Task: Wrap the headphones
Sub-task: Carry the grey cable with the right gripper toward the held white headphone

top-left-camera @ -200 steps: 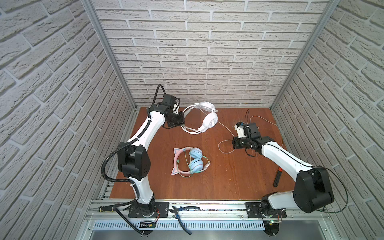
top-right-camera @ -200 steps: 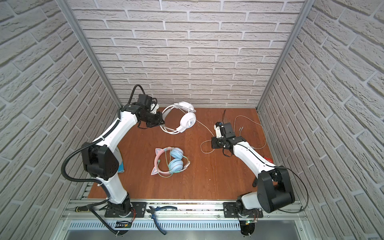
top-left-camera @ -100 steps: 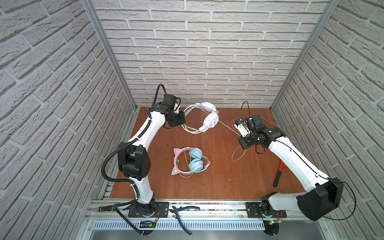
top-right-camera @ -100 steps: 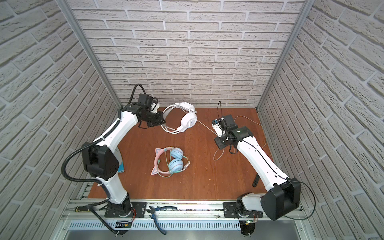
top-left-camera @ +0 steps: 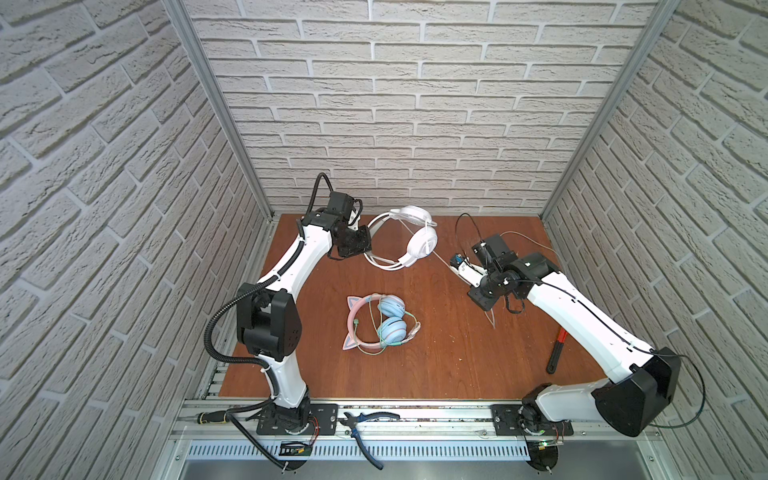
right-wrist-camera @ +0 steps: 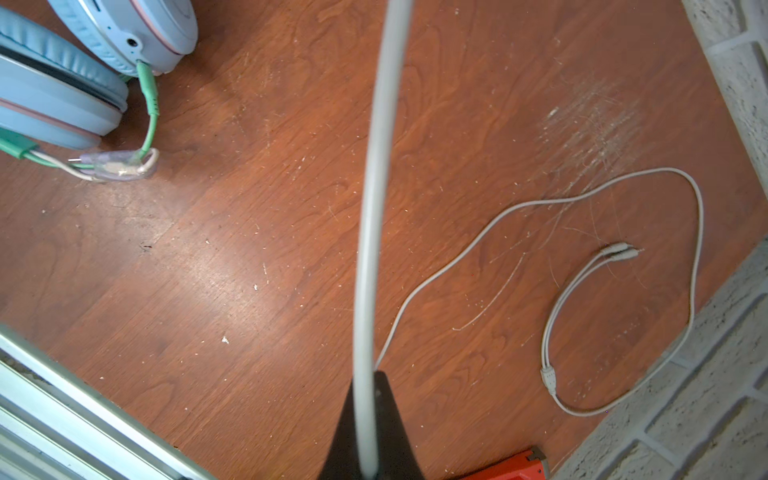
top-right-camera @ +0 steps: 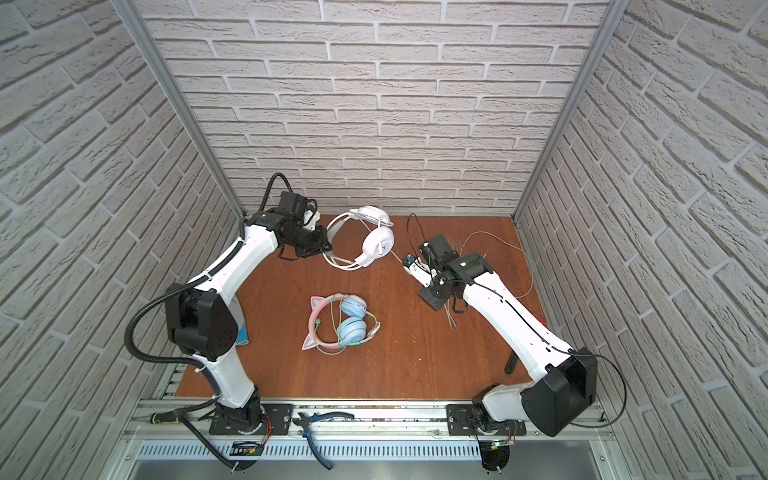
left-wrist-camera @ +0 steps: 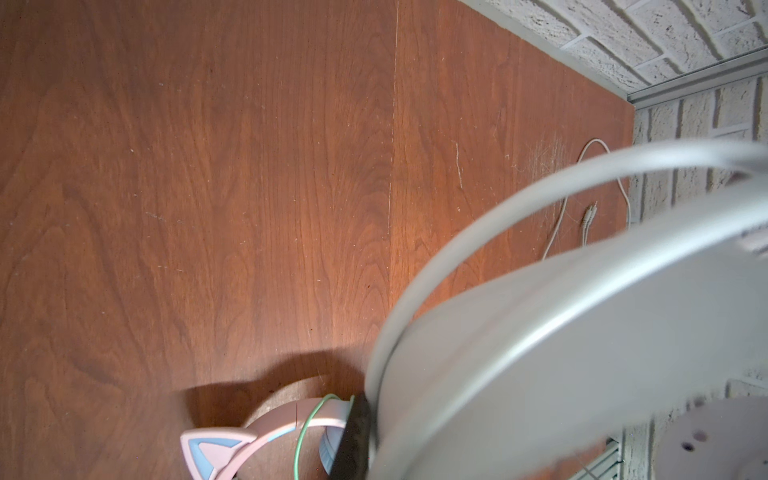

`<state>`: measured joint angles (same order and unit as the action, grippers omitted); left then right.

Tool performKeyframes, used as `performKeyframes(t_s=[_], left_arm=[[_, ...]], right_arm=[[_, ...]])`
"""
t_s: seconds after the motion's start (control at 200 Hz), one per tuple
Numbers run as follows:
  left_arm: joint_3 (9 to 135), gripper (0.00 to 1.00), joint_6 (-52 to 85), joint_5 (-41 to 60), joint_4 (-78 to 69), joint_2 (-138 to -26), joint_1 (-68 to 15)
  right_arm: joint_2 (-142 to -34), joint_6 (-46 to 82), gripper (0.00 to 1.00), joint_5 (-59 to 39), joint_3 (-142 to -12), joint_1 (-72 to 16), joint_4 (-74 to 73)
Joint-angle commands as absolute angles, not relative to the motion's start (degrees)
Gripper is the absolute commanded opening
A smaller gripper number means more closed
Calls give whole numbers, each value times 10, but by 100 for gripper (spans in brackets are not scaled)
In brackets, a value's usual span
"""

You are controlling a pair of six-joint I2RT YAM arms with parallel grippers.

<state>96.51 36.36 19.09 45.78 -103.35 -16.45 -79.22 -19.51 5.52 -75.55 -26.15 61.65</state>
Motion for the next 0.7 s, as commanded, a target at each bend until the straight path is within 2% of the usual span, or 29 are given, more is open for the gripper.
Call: performKeyframes(t_s=[0.0,0.365,0.695], left_arm=[[966,0,382,197,413,-1001,-160],[957,0,401,177,417,-1008,-161],[979,0,396,135,453,-1037,-172]], right_arm=[[-804,-198,6,42,-747,-281,601],[-826,-223,6,48,-736,-365,545],[-857,-265,6,44,-761,-406,542]])
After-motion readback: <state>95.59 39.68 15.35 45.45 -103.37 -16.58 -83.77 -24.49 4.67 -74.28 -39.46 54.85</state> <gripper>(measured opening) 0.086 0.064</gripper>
